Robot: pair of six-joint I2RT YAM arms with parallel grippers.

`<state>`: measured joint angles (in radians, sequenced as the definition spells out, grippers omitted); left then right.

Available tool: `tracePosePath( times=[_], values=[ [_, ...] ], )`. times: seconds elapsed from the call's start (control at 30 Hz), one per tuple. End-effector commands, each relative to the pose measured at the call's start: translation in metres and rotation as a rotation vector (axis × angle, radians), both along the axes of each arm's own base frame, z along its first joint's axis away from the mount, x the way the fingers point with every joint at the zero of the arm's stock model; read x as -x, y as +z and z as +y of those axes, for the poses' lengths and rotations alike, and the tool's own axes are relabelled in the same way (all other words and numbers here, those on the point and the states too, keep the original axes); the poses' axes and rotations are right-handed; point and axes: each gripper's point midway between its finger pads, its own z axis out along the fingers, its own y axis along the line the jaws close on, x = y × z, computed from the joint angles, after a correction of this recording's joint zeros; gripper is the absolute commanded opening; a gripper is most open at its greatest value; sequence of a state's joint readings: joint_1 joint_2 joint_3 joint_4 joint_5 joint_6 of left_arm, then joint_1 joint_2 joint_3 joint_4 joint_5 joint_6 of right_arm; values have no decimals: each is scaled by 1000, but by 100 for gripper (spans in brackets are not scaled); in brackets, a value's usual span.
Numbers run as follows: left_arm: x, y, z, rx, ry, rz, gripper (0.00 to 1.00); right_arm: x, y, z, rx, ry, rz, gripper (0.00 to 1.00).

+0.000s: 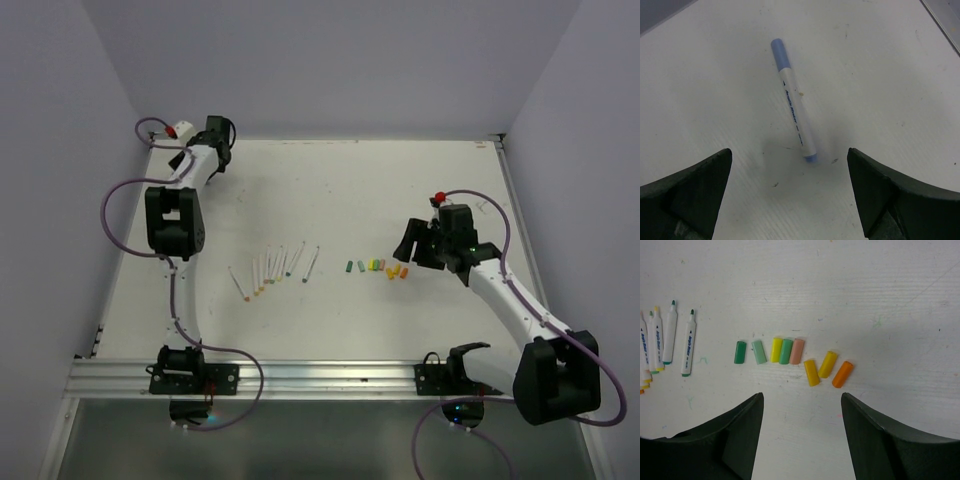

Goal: Open the pen caps

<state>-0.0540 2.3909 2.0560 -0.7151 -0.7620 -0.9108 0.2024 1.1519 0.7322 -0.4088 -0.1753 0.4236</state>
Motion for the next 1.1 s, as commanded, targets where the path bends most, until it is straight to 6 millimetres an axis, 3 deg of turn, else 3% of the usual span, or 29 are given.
tracePosePath(
  times=[0.0, 0.13, 0.43, 0.7, 0.8, 0.83, 1.0, 1.07],
  values=[
    [-16, 5, 11, -35, -12, -22, 98, -5, 9, 3, -8, 23, -60, 67],
    [-18, -11, 12, -44, -44, 39, 98, -4, 8, 2, -8, 22, -68, 67],
    [-11, -17, 19, -90, -29, 116, 100, -6, 5, 4, -20, 20, -68, 67],
    [21, -30, 31, -34, 67, 154, 100, -6, 10, 5, -25, 22, -86, 67],
    [23, -44, 23, 40, 37, 140, 97, -5, 12, 4, -24, 23, -91, 67],
    [25, -45, 38, 52, 68, 131, 97, -5, 13, 4, -26, 24, -94, 67],
    [23, -51, 36, 100, 76, 118, 89, -2, 13, 3, -21, 23, -92, 67],
    [21, -53, 34, 129, 72, 109, 79, -3, 16, 3, -24, 20, -102, 67]
  ],
)
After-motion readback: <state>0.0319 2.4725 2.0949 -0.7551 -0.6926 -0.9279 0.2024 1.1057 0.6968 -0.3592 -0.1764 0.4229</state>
